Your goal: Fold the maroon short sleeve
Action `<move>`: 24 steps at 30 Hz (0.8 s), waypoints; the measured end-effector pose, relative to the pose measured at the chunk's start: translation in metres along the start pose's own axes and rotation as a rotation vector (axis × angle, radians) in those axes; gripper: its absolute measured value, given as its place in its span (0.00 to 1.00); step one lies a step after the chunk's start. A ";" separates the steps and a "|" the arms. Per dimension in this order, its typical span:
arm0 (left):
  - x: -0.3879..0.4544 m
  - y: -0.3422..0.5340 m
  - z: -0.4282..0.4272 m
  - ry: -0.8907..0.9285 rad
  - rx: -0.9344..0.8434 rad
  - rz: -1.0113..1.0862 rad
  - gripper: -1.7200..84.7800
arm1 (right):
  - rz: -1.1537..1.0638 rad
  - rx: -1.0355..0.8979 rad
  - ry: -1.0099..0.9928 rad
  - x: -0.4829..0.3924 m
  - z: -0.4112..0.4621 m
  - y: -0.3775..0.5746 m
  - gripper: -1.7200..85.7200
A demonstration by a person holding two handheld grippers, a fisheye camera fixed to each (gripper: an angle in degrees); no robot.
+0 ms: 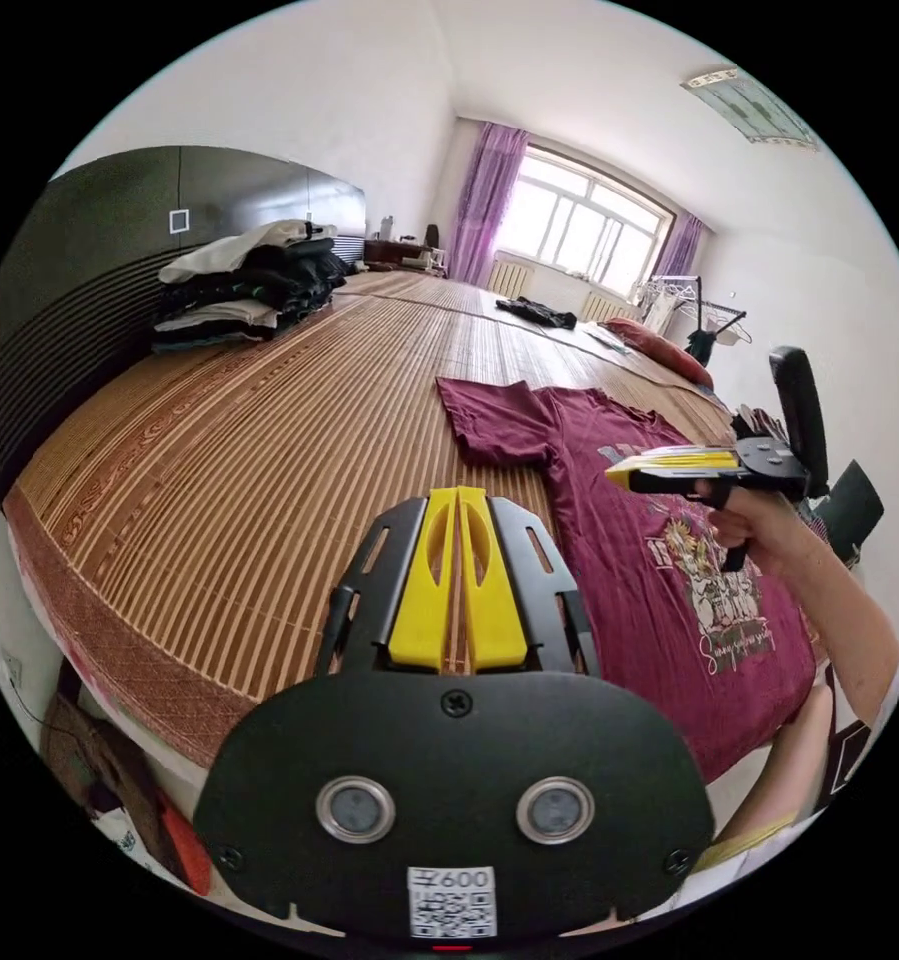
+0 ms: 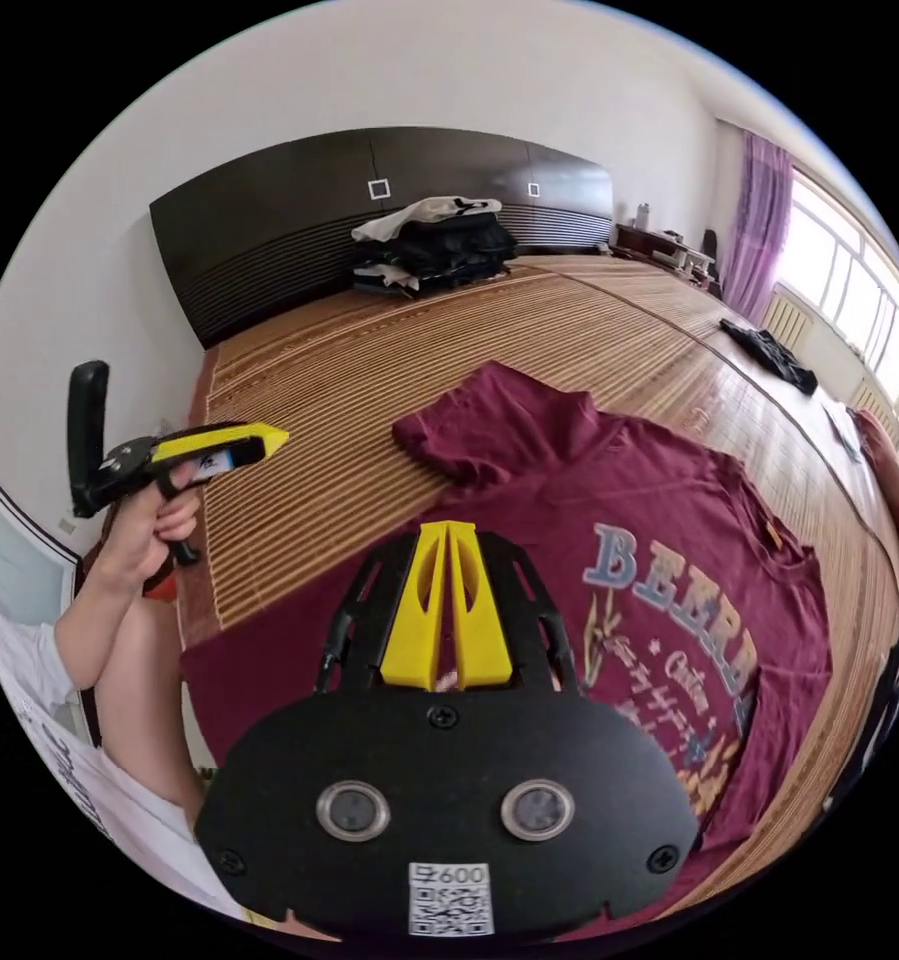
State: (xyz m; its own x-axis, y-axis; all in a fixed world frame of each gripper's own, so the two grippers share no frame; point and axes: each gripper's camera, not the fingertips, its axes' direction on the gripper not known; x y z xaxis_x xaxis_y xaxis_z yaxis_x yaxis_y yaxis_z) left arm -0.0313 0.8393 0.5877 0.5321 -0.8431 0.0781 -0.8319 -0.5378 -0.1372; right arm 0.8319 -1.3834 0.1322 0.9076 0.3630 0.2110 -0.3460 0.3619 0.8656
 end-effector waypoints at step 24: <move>-0.096 -0.049 0.032 0.647 -0.162 -0.138 0.11 | 0.022 -0.220 -0.058 0.077 0.225 0.027 0.01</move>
State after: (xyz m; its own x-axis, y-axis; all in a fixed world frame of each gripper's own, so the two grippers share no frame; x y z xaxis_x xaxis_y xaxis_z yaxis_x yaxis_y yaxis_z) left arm -0.0366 0.9469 0.5552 0.4752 -0.5745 0.6664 -0.8034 -0.5922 0.0624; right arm 0.9466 -1.5392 0.2738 0.9094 0.3248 0.2598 -0.4032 0.5353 0.7422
